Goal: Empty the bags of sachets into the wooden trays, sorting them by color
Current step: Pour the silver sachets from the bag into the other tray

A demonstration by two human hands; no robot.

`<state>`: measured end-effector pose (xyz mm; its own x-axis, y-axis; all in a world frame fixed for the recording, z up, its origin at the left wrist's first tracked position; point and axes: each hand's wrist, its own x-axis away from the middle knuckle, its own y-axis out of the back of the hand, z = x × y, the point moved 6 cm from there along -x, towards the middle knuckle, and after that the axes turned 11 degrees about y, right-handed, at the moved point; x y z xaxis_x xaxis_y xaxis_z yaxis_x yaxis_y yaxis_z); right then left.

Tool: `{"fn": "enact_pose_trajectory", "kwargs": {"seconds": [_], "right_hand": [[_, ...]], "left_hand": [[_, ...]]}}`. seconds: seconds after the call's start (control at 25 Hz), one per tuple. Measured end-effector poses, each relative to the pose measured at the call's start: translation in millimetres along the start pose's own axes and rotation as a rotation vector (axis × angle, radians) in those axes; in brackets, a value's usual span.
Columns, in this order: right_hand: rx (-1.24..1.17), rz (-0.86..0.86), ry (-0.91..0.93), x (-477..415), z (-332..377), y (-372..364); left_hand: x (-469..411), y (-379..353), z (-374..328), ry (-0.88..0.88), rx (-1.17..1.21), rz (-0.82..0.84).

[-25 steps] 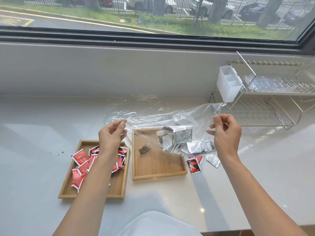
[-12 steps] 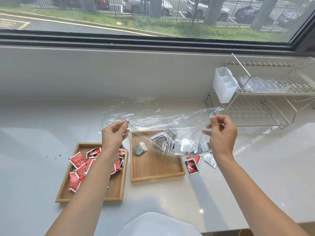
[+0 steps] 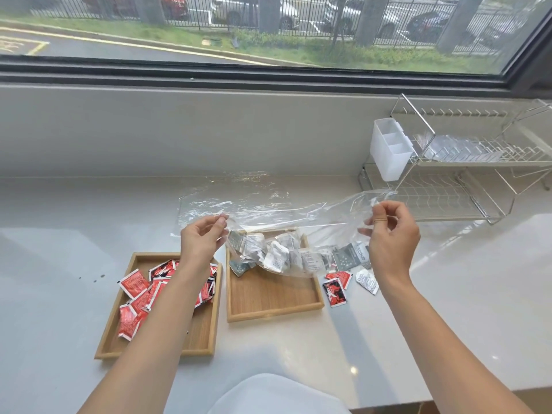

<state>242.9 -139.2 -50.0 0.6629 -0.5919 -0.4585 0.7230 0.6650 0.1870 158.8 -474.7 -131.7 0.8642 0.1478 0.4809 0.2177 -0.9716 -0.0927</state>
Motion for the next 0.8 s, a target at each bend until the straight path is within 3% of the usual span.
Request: {"fn": "enact_pose_trajectory", "kwargs": {"seconds": [0.8], "right_hand": [[0.016, -0.098, 0.058, -8.2, 22.3, 49.5]], "left_hand": [[17.0, -25.8, -5.7, -0.031, 0.066, 0.09]]}}
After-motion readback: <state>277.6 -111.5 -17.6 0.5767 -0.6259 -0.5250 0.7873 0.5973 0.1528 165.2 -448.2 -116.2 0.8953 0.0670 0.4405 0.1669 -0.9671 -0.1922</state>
